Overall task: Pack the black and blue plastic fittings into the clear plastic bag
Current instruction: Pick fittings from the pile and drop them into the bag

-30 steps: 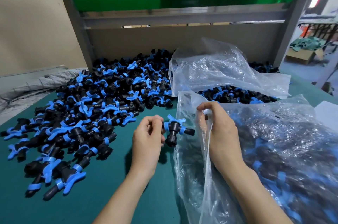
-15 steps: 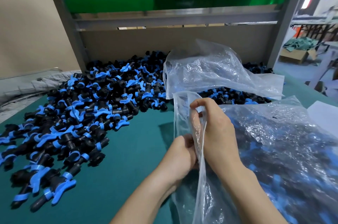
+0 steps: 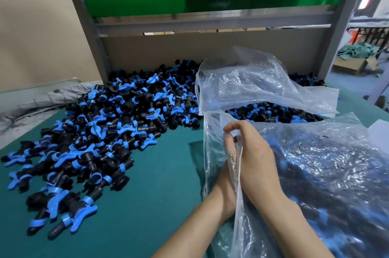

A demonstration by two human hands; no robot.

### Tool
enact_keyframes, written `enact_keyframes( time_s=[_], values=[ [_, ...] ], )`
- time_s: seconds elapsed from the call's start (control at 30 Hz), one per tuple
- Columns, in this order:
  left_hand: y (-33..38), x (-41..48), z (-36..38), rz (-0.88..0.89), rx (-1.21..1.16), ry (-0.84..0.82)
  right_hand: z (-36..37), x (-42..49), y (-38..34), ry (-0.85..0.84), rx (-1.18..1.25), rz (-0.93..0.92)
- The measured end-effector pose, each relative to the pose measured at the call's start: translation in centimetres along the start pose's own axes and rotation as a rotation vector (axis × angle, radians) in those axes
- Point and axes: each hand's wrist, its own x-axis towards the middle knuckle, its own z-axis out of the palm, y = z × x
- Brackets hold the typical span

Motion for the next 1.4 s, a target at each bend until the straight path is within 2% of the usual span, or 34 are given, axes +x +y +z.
enact_keyframes(
  time_s=[0.1,0.17,0.3,0.4,0.5,0.67,0.87,1.03,1.17,1.27,1.4],
  values=[
    [-0.3,0.6,-0.5,0.093,-0.003,0.039,-0.1,-0.1,0.5,-0.001,0.034,0.031],
    [-1.3,0.8,-1.9,0.092,-0.025,0.113,-0.2,-0.2,0.7,-0.01,0.047,0.041],
    [-3.4,0.5,-5.8,0.151,0.186,0.336,-0.2,-0.5,0.9,-0.052,0.046,0.049],
    [-5.7,0.2,-9.1,0.015,0.582,0.47,0.0,-0.8,1.3,-0.077,0.027,0.079],
    [-6.4,0.3,-10.8,-0.185,0.66,0.575,0.2,-1.0,1.6,-0.102,-0.029,0.083],
    [-6.3,1.0,-12.0,-0.258,0.565,0.791,0.3,-1.1,1.9,-0.106,-0.064,0.074],
    [-7.3,2.0,-14.0,-0.374,0.366,0.868,0.5,-1.2,2.3,-0.114,-0.065,0.074],
    [-7.7,2.3,-14.0,-0.336,0.299,0.944,0.6,-1.2,2.4,-0.11,-0.057,0.068],
    [-7.6,1.3,-14.0,-0.18,0.231,1.018,0.6,-1.2,2.6,-0.109,-0.064,0.065],
    [-7.2,0.7,-13.8,-0.091,0.157,0.98,0.7,-1.2,2.7,-0.11,-0.069,0.072],
    [-6.0,0.7,-12.6,-0.099,-0.221,0.861,0.7,-1.3,2.8,-0.114,-0.056,0.091]
  ],
)
